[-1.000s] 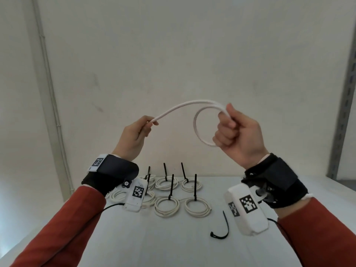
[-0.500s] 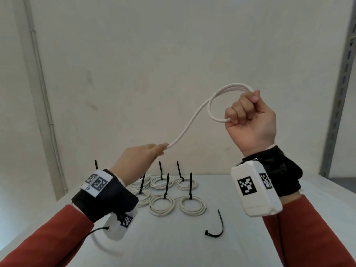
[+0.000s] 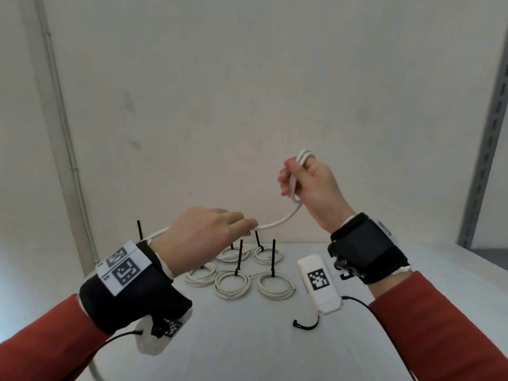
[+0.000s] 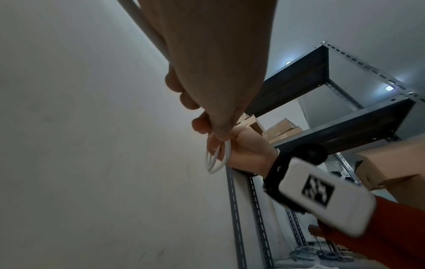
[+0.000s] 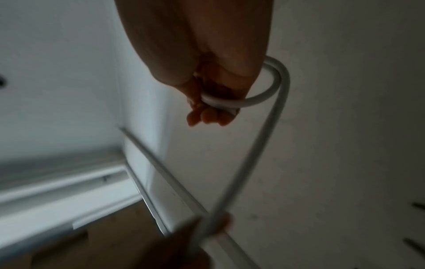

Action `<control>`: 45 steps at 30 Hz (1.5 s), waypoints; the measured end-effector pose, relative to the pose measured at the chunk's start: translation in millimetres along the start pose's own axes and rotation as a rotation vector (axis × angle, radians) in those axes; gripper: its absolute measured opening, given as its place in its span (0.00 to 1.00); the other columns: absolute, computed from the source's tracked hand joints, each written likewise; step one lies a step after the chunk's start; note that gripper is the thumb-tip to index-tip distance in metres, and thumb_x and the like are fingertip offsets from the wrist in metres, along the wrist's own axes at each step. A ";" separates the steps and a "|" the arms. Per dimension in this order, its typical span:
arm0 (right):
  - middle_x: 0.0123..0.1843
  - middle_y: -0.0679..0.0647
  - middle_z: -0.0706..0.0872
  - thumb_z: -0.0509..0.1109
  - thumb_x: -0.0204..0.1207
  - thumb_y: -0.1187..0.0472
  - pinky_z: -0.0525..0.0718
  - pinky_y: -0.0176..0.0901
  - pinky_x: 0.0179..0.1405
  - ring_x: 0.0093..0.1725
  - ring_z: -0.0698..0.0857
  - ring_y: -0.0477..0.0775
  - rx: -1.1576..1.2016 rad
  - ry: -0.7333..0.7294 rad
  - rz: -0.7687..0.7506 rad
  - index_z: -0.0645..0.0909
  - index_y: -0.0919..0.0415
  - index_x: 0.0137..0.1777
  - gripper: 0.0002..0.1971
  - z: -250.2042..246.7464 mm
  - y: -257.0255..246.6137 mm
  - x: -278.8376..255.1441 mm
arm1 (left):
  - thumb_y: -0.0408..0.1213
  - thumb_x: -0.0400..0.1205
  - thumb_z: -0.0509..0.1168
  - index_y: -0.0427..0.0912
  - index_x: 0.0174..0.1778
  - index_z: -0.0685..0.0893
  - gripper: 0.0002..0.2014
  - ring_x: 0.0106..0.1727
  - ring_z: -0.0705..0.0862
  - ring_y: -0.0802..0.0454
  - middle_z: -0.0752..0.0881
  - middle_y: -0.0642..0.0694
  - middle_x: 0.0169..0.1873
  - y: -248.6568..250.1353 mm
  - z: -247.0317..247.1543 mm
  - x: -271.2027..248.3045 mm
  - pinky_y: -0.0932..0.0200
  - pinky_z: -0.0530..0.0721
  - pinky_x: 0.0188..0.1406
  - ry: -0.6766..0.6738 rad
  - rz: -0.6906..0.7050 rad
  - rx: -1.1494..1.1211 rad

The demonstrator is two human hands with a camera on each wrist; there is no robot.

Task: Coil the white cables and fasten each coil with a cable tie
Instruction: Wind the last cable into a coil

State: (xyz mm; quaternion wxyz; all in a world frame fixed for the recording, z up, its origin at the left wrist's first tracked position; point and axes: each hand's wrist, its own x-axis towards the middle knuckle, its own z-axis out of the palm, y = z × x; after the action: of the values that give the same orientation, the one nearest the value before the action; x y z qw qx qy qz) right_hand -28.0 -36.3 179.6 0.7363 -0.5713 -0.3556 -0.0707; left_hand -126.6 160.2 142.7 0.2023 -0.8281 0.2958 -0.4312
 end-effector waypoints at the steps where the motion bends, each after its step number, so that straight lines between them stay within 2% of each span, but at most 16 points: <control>1: 0.33 0.55 0.85 0.58 0.86 0.66 0.80 0.42 0.32 0.25 0.79 0.52 -0.153 -0.065 -0.002 0.73 0.65 0.48 0.06 3.5 2.8 -4.2 | 0.40 0.79 0.68 0.49 0.55 0.81 0.10 0.29 0.83 0.50 0.84 0.54 0.33 -1.5 -4.0 1.5 0.60 0.73 0.11 0.001 0.012 0.008; 4: 0.36 0.54 0.88 0.58 0.86 0.65 0.83 0.45 0.39 0.31 0.85 0.54 -0.558 -0.323 -0.050 0.75 0.64 0.47 0.07 11.5 8.4 -16.2 | 0.45 0.81 0.55 0.48 0.50 0.86 0.14 0.31 0.84 0.50 0.85 0.54 0.33 -7.1 -13.1 4.3 0.59 0.76 0.13 -0.012 0.011 -0.013; 6: 0.37 0.50 0.89 0.58 0.85 0.63 0.83 0.43 0.41 0.33 0.87 0.50 -0.783 -0.469 -0.083 0.77 0.61 0.46 0.08 15.7 10.5 -24.0 | 0.47 0.83 0.54 0.47 0.48 0.86 0.16 0.31 0.84 0.49 0.85 0.54 0.33 -11.3 -14.9 3.3 0.57 0.77 0.14 0.011 -0.002 -0.037; 8: 0.34 0.48 0.87 0.57 0.86 0.62 0.81 0.45 0.37 0.30 0.83 0.50 -0.854 -0.568 -0.071 0.76 0.61 0.46 0.09 19.6 12.2 -28.8 | 0.48 0.84 0.53 0.45 0.49 0.86 0.17 0.31 0.84 0.48 0.86 0.53 0.33 -13.6 -14.7 1.3 0.55 0.78 0.14 0.060 -0.023 -0.063; 12: 0.25 0.42 0.69 0.53 0.87 0.53 0.67 0.36 0.27 0.25 0.66 0.45 -0.517 -0.578 0.057 0.78 0.65 0.42 0.20 22.2 11.5 -34.8 | 0.50 0.84 0.55 0.42 0.59 0.85 0.20 0.33 0.85 0.48 0.87 0.49 0.37 -15.7 -14.4 -1.9 0.56 0.80 0.19 0.171 -0.122 -0.123; 15: 0.21 0.43 0.64 0.49 0.85 0.43 0.59 0.34 0.24 0.22 0.60 0.45 -0.349 -0.518 0.101 0.76 0.65 0.33 0.30 26.2 2.7 -39.6 | 0.54 0.84 0.55 0.49 0.64 0.84 0.20 0.34 0.81 0.52 0.82 0.52 0.40 -19.0 -10.1 -0.7 0.58 0.78 0.27 0.201 -0.272 -0.276; 17: 0.18 0.42 0.63 0.48 0.82 0.42 0.57 0.34 0.22 0.19 0.58 0.44 -0.238 -0.459 0.123 0.70 0.61 0.27 0.29 30.0 -0.5 -42.2 | 0.54 0.84 0.55 0.49 0.59 0.86 0.20 0.36 0.77 0.56 0.78 0.54 0.42 -16.4 -5.3 3.2 0.60 0.76 0.35 0.220 -0.361 -0.506; 20: 0.17 0.44 0.60 0.50 0.78 0.40 0.51 0.43 0.25 0.19 0.55 0.46 -0.050 -0.385 0.160 0.65 0.56 0.22 0.27 33.1 1.5 -44.7 | 0.50 0.84 0.55 0.47 0.46 0.85 0.16 0.43 0.77 0.55 0.78 0.52 0.41 -7.8 -1.0 10.9 0.64 0.73 0.44 0.214 -0.445 -0.717; 23: 0.17 0.45 0.58 0.52 0.76 0.38 0.51 0.48 0.28 0.20 0.54 0.47 0.019 -0.319 0.193 0.64 0.55 0.21 0.27 33.7 4.7 -46.1 | 0.51 0.84 0.54 0.45 0.38 0.79 0.17 0.36 0.77 0.55 0.79 0.57 0.30 -1.0 -1.1 15.7 0.60 0.74 0.40 0.115 -0.563 -0.977; 26: 0.17 0.46 0.58 0.53 0.78 0.41 0.52 0.46 0.27 0.21 0.55 0.47 0.038 -0.315 0.205 0.64 0.56 0.23 0.26 33.2 7.4 -46.9 | 0.47 0.84 0.54 0.44 0.35 0.74 0.15 0.28 0.74 0.53 0.73 0.54 0.24 4.8 0.8 18.8 0.58 0.78 0.35 0.114 -0.665 -1.210; 29: 0.18 0.47 0.63 0.52 0.83 0.46 0.64 0.42 0.26 0.20 0.63 0.50 0.070 -0.406 0.276 0.73 0.59 0.30 0.24 27.8 7.6 -45.0 | 0.51 0.85 0.53 0.47 0.33 0.72 0.17 0.24 0.69 0.57 0.70 0.51 0.23 10.6 3.4 17.8 0.55 0.75 0.29 0.131 -0.672 -1.061; 32: 0.19 0.47 0.67 0.51 0.84 0.50 0.77 0.42 0.31 0.18 0.68 0.47 0.277 -0.531 0.439 0.79 0.64 0.43 0.21 23.9 4.2 -44.5 | 0.51 0.83 0.53 0.51 0.33 0.72 0.14 0.22 0.69 0.60 0.70 0.53 0.20 9.6 2.1 18.3 0.66 0.68 0.24 0.131 -0.633 -0.906; 34: 0.18 0.46 0.62 0.50 0.84 0.47 0.73 0.39 0.28 0.16 0.61 0.45 0.378 -0.581 0.501 0.79 0.62 0.43 0.23 23.7 2.0 -45.9 | 0.51 0.84 0.53 0.52 0.33 0.72 0.15 0.23 0.69 0.59 0.70 0.54 0.20 8.2 1.6 20.6 0.69 0.67 0.25 0.139 -0.600 -0.884; 37: 0.20 0.45 0.53 0.51 0.82 0.44 0.62 0.38 0.25 0.18 0.52 0.46 0.339 -0.601 0.497 0.74 0.57 0.34 0.22 22.7 -4.1 -47.9 | 0.49 0.85 0.53 0.51 0.36 0.73 0.13 0.24 0.70 0.57 0.71 0.50 0.23 8.9 3.8 24.4 0.65 0.70 0.26 0.171 -0.543 -0.885; 40: 0.20 0.45 0.50 0.55 0.80 0.45 0.57 0.37 0.20 0.18 0.48 0.47 0.381 -0.516 0.526 0.69 0.54 0.28 0.21 16.0 -12.0 -47.1 | 0.51 0.86 0.50 0.40 0.45 0.74 0.18 0.25 0.76 0.52 0.74 0.45 0.26 12.0 10.6 24.9 0.62 0.77 0.24 0.154 -0.515 -0.868; 45: 0.20 0.45 0.48 0.54 0.79 0.46 0.56 0.35 0.16 0.18 0.47 0.47 0.482 -0.341 0.495 0.68 0.53 0.25 0.22 -5.8 -23.4 -43.3 | 0.49 0.87 0.45 0.42 0.50 0.73 0.16 0.25 0.70 0.53 0.77 0.40 0.28 15.0 28.4 8.7 0.58 0.71 0.27 0.077 -0.579 -0.839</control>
State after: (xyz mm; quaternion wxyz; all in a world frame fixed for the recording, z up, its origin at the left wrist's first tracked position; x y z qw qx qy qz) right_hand -69.3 -62.4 171.4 0.7746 -0.4537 -0.3309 0.2908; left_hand -103.7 145.5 123.5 -0.2863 -0.8696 0.2088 -0.3439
